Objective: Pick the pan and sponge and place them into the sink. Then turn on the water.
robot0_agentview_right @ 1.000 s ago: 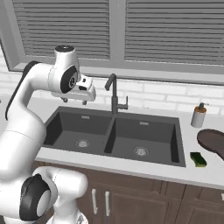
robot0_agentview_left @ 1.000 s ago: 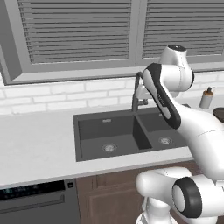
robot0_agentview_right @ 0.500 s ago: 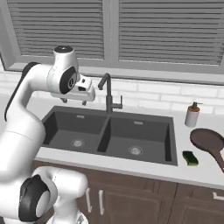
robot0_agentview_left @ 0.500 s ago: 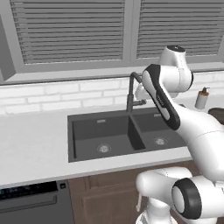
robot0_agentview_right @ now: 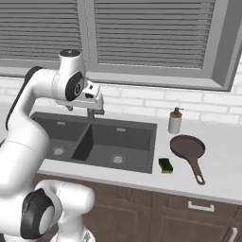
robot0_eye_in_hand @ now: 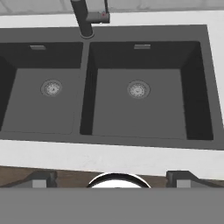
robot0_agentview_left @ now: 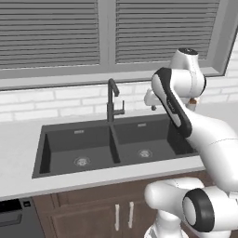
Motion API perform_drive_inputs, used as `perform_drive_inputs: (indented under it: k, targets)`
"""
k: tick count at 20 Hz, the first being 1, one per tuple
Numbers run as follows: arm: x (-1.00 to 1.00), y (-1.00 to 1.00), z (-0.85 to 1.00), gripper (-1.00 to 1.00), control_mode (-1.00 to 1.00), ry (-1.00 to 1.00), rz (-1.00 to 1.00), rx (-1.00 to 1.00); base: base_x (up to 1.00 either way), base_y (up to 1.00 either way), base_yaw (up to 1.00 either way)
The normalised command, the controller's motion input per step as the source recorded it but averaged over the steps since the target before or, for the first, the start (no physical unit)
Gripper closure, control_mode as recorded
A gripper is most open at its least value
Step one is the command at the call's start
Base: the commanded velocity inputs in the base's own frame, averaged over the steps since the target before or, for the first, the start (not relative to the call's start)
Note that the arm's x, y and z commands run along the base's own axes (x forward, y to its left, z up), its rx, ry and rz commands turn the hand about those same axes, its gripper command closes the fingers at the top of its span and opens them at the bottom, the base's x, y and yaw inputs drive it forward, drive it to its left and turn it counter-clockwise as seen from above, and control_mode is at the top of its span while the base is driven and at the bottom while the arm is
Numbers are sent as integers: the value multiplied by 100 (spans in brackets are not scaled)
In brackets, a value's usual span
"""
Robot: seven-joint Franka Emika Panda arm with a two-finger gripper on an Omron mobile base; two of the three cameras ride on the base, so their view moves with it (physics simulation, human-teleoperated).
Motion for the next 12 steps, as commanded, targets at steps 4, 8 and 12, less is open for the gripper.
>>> perform_drive_inputs:
  k: [4,8,12]
  targets:
    - [0,0,0,-100,100,0,0,0,22,-22,0]
    - [0,0,0,-100,100,0,0,0,29,1,-2]
    - [0,0,0,-100,100,0,0,0,61,0,0]
